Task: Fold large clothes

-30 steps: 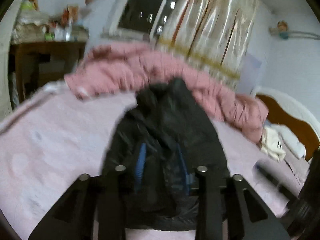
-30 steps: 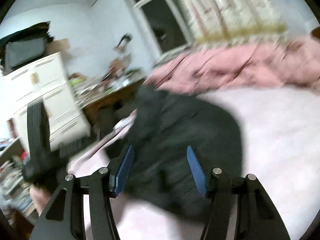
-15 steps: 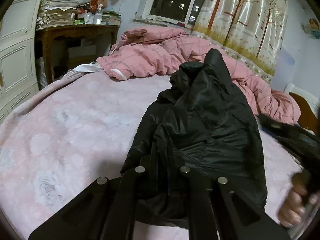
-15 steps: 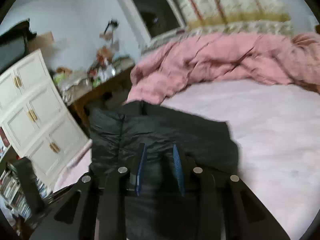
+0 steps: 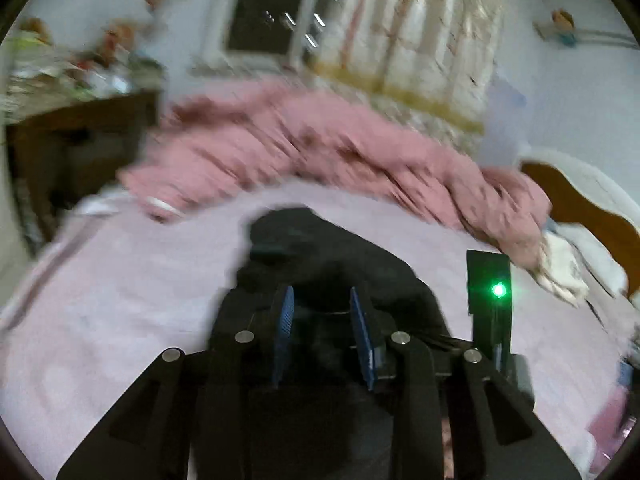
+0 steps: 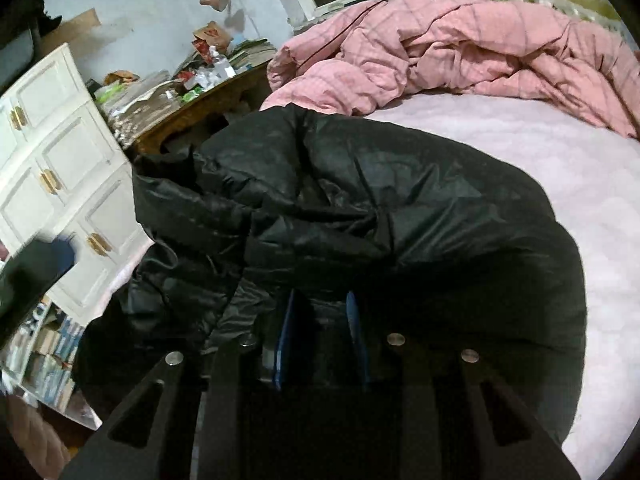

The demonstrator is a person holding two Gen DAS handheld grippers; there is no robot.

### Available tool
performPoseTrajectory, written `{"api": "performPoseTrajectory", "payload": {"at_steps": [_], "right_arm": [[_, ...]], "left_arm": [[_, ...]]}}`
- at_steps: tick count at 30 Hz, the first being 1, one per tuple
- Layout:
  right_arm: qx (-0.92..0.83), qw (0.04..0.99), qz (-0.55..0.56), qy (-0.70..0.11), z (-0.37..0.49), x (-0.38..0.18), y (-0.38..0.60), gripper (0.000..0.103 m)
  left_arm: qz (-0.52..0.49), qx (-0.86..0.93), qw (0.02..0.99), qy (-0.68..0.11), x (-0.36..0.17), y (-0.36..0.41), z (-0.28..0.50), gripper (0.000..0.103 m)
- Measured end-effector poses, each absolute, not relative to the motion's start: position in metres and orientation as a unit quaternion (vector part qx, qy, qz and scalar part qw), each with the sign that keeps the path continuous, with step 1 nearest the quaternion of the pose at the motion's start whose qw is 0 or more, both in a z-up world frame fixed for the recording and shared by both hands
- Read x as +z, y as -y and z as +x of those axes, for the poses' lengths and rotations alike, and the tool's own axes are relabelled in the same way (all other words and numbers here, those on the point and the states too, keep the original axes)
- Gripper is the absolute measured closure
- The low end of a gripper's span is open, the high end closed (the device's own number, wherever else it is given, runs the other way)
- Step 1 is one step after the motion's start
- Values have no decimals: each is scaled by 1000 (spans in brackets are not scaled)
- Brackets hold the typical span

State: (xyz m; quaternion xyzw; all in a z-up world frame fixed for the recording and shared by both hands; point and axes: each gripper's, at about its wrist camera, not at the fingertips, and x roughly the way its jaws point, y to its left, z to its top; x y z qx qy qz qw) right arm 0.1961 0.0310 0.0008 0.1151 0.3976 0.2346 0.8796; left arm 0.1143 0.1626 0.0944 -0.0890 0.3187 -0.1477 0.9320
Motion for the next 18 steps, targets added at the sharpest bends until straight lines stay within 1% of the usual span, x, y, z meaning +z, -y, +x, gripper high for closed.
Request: {"api": "performPoseTrajectory", "payload": {"at_steps": [2,3,4,6,8,9,13,15,18], "right_arm": [[249,872,130,-400,196,-2,-28,74],[257,867,145,-402,197,-4,-23,74],[265,860,167,-404,199,-4,-16,74],[281,841,211,-412,201,-6,-1,74],[284,834,228,-414,198,-3,12,74],[280,839,231,-406,193,1,20,74],[228,878,234,-350,174,22,54,74],[226,875,231,-359,180,20,63,74],[246,853,252,-385,189,8,72,74]], "left_arm": [[-103,-175,901,-383,70,-151,157,70],[-109,-146,900,-396,58,-151,171,70],[-121,-104,903,-399,45,-154,184,78],[-151,-97,899,-399,25,-162,198,83],[-169,-87,902,-389,16,-172,202,97],[-168,-72,904,-386,14,-177,203,99],[-150,-38,896,-416,-8,-189,207,99],[-156,-45,888,-430,-17,-195,206,100],[-172,-73,883,-429,-14,-202,197,100]]}}
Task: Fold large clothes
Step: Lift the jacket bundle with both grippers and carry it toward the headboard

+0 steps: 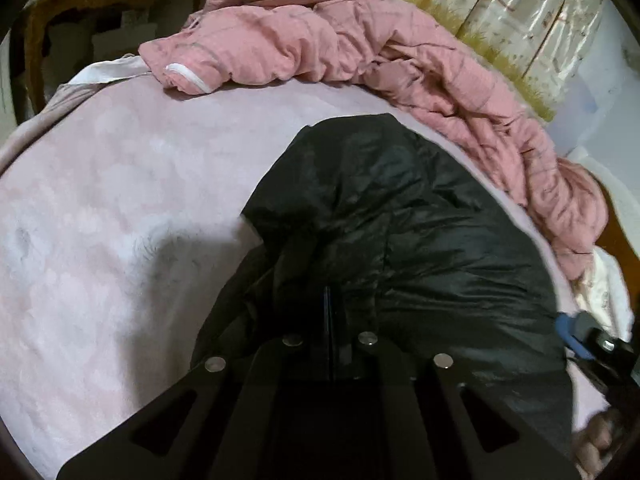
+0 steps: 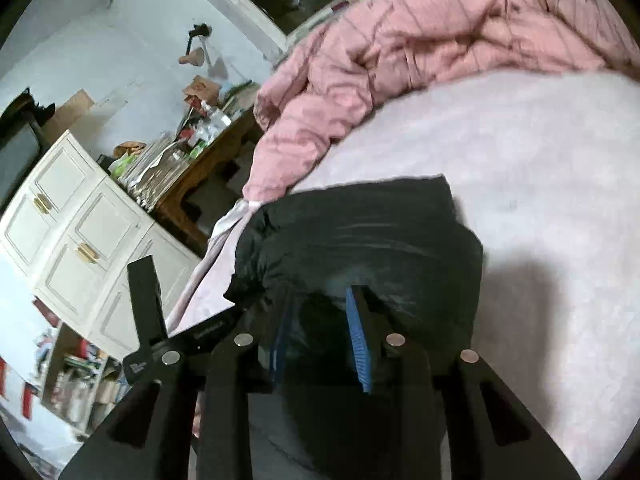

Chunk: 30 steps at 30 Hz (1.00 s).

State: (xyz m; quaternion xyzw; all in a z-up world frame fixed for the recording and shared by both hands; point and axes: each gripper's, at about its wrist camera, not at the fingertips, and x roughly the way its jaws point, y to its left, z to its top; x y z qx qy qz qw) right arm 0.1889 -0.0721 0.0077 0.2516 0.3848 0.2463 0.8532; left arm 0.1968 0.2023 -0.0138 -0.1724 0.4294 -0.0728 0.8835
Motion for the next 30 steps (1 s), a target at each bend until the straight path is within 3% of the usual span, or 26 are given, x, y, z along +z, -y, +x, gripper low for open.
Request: {"api": "performPoseTrajectory", "payload": {"at_steps": [1,2,3,4,6,8,10,14,21,23,26,27,29,30], "right_arm": [[243,854,256,-382,188,8,76,72],[237,857,260,-375,186,9,81,57],[231,862,264,-366,183,11,87,34],[224,867,266,-358,180,13,92,28],[200,880,256,-346,173,16,104,27],[188,879,258,-353,173,12,114,26],[177,866,274,-378,178,0,122,25],[197,820,313,-437,186,-34,129,24],[258,745,408,-461,178,-79,140,18],[274,740,413,-455,178,-80,137,17],[298,768,342,-452,180,-69,106,2],[296,776,314,-460,179,-69,95,2],[281,792,288,-459,177,-69,83,4],[278,794,293,-455,177,-69,83,13]], "left_arm": [[-166,-81,885,-428,-10,-201,192,100],[-153,-89,887,-427,-7,-199,186,100],[-140,-93,889,-426,-3,-197,180,100],[-128,-93,891,-425,0,-195,174,97],[-120,-90,892,-426,3,-195,169,82],[-129,-95,889,-428,3,-199,166,34],[-142,-108,873,-454,-4,-204,167,4],[-222,-148,817,-512,-35,-219,176,3],[-286,-198,791,-504,-48,-227,178,4],[-294,-207,787,-501,-48,-222,178,13],[-304,-198,787,-499,-51,-211,176,23],[-304,-194,788,-499,-50,-208,177,27],[-319,-195,785,-494,-51,-206,176,44],[-332,-199,781,-491,-51,-208,176,48]]}}
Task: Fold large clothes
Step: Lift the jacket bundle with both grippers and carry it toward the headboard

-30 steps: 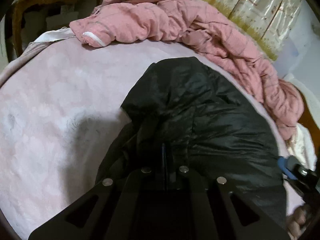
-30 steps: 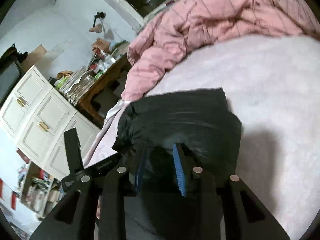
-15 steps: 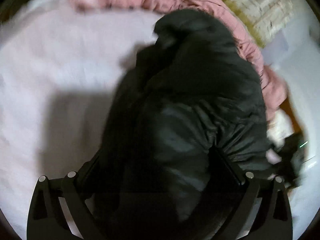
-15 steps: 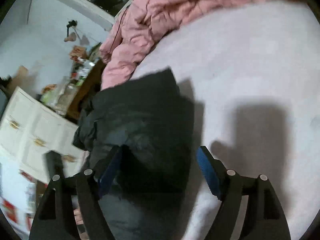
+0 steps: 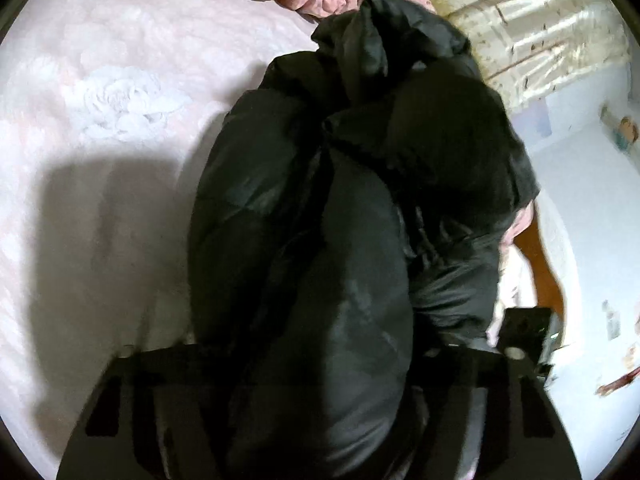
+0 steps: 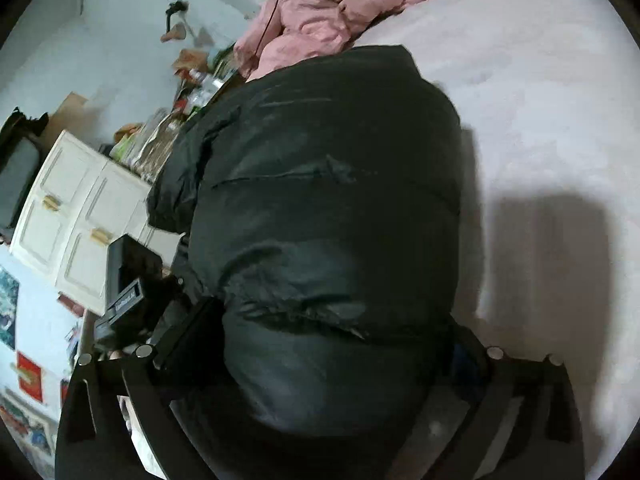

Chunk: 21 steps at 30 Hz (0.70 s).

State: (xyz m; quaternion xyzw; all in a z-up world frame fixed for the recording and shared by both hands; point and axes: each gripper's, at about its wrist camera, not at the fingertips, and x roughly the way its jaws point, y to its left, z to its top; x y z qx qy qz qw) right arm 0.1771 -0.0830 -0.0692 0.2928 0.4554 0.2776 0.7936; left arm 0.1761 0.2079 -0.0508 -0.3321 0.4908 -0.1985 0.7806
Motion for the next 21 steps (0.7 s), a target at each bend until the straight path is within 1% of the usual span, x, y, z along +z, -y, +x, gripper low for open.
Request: {"api": "performPoseTrajectory", "payload": {"at_steps": [1,3,6,8,11,15,18,21], "right_arm": [[278,794,299,-451,177,-69,85,18],[282,796,317,-432,177,-66,92,37],[284,826,285,-394,168,-50,87,49],[283,847,261,-366,161,-37,86,51],[284,858,260,-340,154,-20,96,52],[284,863,275,-315,140,14,128,52],[278,882,258,-281,123,54,176,52],[264,902,223,-259,109,97,237,50]], "left_arm": [[-344,-200,778,-487,-50,-210,175,52],[-343,-190,783,-483,-46,-206,171,54],[-297,-188,813,-464,-29,-189,164,61],[-291,-202,820,-449,-20,-182,160,65],[-285,-209,830,-432,-2,-168,155,66],[-240,-224,866,-378,49,-130,146,66],[-223,-266,872,-345,93,-71,151,66],[-207,-313,880,-292,140,2,159,66]]}}
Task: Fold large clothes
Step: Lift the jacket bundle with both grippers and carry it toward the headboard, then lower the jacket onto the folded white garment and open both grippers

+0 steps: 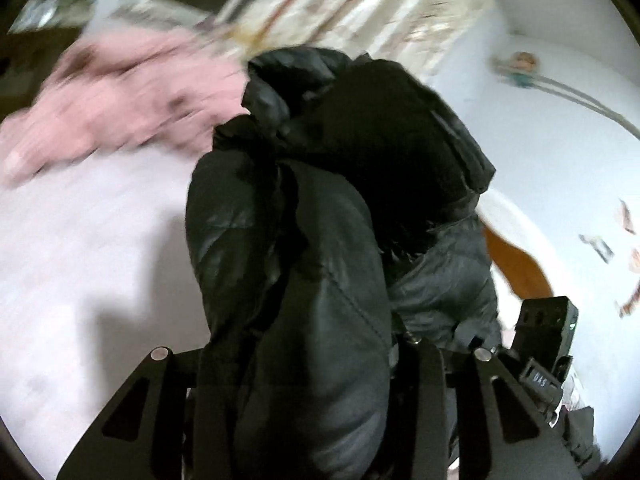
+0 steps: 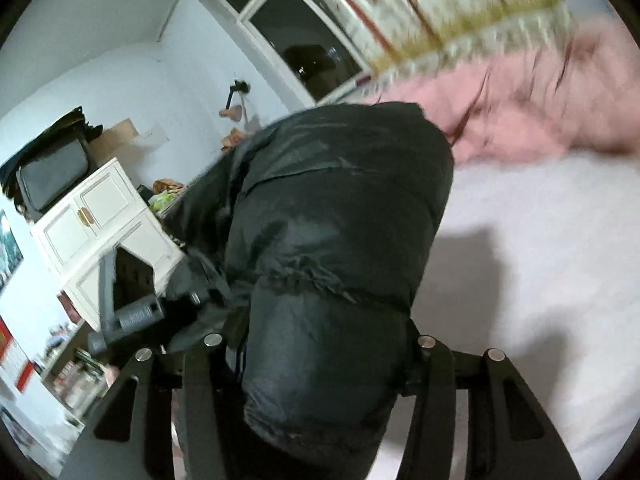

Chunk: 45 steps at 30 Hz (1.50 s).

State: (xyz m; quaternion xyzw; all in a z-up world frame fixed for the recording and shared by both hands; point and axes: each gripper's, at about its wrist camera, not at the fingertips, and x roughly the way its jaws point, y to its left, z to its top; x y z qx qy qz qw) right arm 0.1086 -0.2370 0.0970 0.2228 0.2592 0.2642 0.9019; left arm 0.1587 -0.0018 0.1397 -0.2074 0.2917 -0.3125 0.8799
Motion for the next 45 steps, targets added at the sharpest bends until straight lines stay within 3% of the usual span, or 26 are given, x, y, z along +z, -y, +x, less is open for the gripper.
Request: {"api": "performPoseTrajectory", "payload": {"at_steps": [8,14,18,22,23,25,27,31,34,37,39,41,45], "right_arm": [[137,964,201,-108,61,179,470,48],[15,984,161,-72,50,193,649,48],[-33,977,196,-74,65,162,758,44],[-71,945,282,-149,113,82,866,44],[-87,921,333,-184,128,51,893,44],[-85,893,395,-198,140,13,917,40],[-55,869,445,-208,148,-5,928,38],[-66,889,392,-225,156,4,909,37],[-73,902,366,-219,157,15,897,36],[-115,913,331,-209,150,33,889,30],[-173,916,304,-196,140,51,882,21],[-212,922,267,-183,131,64,875,16],[-268,922,225,-163,111,95,859,15]], "left_arm": [[-162,-464,842,-223,197,271,212,66],[-129,-537,800,-234,194,486,264,66],[-131,-547,781,-272,151,598,310,65],[-62,-479,797,-362,77,696,344,64],[-56,-469,798,-374,61,709,350,59],[-73,-444,794,-409,34,718,369,51],[-128,-442,769,-444,18,709,381,50],[-96,-437,785,-428,24,696,376,51],[-89,-449,799,-391,41,682,366,49],[-96,-445,825,-334,64,656,354,32],[-111,-434,842,-302,78,635,349,20],[-111,-414,862,-271,89,616,355,18],[-78,-384,902,-181,109,584,336,14]]}}
